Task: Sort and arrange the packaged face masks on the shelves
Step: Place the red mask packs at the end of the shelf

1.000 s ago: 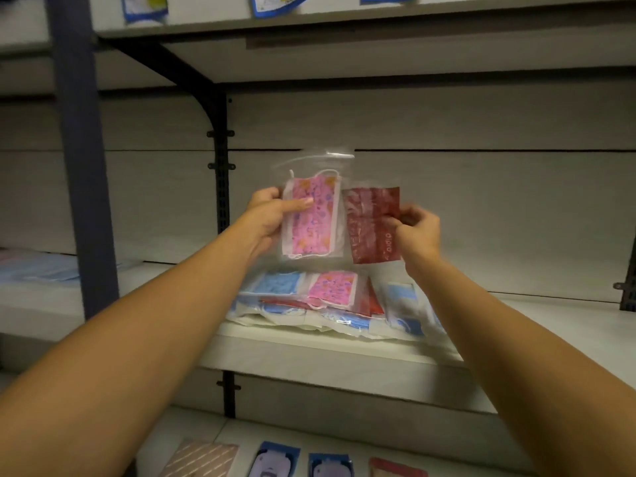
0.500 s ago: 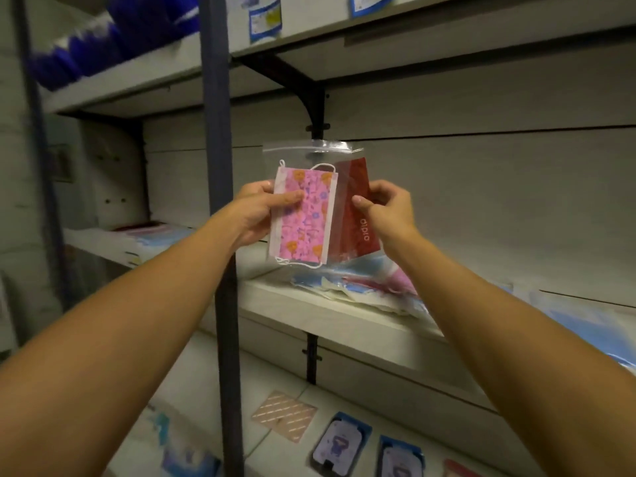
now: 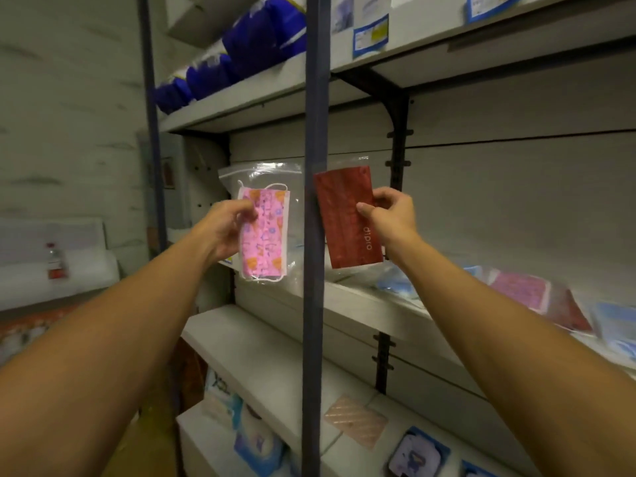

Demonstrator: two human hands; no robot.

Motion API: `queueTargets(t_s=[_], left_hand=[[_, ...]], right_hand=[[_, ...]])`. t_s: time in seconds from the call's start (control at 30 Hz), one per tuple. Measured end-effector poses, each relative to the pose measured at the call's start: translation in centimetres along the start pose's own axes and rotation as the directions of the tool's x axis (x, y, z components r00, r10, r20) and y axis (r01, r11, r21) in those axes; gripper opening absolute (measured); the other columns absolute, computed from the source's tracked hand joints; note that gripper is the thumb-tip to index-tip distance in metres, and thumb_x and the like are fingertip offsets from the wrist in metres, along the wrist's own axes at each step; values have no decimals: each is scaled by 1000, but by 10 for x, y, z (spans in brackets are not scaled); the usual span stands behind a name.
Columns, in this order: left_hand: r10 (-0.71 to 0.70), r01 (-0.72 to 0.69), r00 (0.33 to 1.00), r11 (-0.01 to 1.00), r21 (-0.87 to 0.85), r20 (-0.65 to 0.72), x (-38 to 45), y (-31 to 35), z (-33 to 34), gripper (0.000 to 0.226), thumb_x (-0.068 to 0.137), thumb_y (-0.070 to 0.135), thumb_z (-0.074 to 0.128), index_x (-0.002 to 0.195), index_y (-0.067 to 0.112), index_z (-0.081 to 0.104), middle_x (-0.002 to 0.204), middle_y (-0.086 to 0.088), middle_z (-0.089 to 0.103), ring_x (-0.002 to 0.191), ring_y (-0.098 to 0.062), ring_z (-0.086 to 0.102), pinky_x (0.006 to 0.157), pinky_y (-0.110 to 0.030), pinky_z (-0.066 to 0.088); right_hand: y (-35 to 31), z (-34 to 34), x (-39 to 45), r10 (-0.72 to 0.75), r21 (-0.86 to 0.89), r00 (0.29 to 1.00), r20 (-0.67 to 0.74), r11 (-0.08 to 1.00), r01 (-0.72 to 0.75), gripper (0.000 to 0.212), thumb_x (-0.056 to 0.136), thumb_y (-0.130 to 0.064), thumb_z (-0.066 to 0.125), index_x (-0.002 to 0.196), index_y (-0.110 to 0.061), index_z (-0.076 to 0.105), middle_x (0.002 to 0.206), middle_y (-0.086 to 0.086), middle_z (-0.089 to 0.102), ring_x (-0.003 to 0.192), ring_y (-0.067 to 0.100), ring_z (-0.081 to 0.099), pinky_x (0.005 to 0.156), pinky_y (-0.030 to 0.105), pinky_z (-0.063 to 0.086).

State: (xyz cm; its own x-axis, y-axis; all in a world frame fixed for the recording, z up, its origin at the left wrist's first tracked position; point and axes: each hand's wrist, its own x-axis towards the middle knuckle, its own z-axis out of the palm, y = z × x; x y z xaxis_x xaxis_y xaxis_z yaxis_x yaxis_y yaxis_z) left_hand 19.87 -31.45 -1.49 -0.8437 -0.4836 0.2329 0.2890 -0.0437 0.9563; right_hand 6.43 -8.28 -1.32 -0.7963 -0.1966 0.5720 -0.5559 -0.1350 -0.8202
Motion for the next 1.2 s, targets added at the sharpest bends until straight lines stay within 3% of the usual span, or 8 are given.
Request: queueTargets(t_s=[0.1,0.2,0.27,0.43,0.6,0.8,1.03,1.2], left_hand=[[50,-39,993,994,105,-104,2,3,-37,12,89,-1,63,99,6,67,85,-6,76,87,-25,73,74,-42,58],[53,-30,991,983,184,-122,6,6,-80,22,83,4,77,104,4,71,100,-12,78,97,-30,75,84,-44,60],[42,-11,991,972,233,-126,7,7,-104,30,81,6,79,110,3,71,103,-12,77,96,-29,75,87,-44,60],[78,-26,980,962,272,-182,12,8,-151,33,78,4,81,109,0,72,100,-15,77,88,-27,77,66,-34,63],[94,-35,974,962,272,-206,26,5,-193,40,70,7,83,108,4,72,99,-14,77,92,-29,76,76,-42,64],[111,-63,975,970,237,-192,43,7,-233,50,61,13,85,107,1,71,98,-14,77,89,-28,76,74,-40,64],[98,-47,970,974,222,-224,69,-9,-270,31,75,7,83,104,5,73,99,-13,77,92,-28,76,85,-46,61],[95,-37,963,973,226,-253,92,-20,-297,24,79,7,81,101,7,72,99,-13,77,94,-29,75,84,-46,60]], right_hand=[[-2,28,-1,-36,-46,998,43,998,38,9,90,-4,71,98,-10,71,95,5,72,86,15,69,68,22,54],[-6,53,-2,-66,-112,996,57,991,72,11,88,-7,75,98,-10,73,95,5,72,87,15,69,76,26,58],[-7,67,-3,-99,-180,994,48,978,106,9,85,-12,79,92,-16,74,89,0,72,83,10,68,76,26,58],[-5,99,-5,-206,-381,969,137,892,244,10,87,-20,79,96,-21,77,88,-8,73,84,4,67,79,26,57],[3,140,-9,-233,-444,952,198,845,298,15,89,-23,77,103,-20,77,93,-6,74,90,11,68,86,39,59],[10,192,-7,-130,-376,980,151,909,179,10,89,-20,77,98,-17,75,92,-3,72,86,14,68,83,42,60],[36,236,-4,28,-268,998,59,963,-11,22,85,-10,80,75,-23,64,81,-1,63,77,16,62,83,40,59],[57,267,17,104,-203,994,41,975,-94,20,84,-7,79,76,-20,65,95,14,73,93,29,72,86,46,60]])
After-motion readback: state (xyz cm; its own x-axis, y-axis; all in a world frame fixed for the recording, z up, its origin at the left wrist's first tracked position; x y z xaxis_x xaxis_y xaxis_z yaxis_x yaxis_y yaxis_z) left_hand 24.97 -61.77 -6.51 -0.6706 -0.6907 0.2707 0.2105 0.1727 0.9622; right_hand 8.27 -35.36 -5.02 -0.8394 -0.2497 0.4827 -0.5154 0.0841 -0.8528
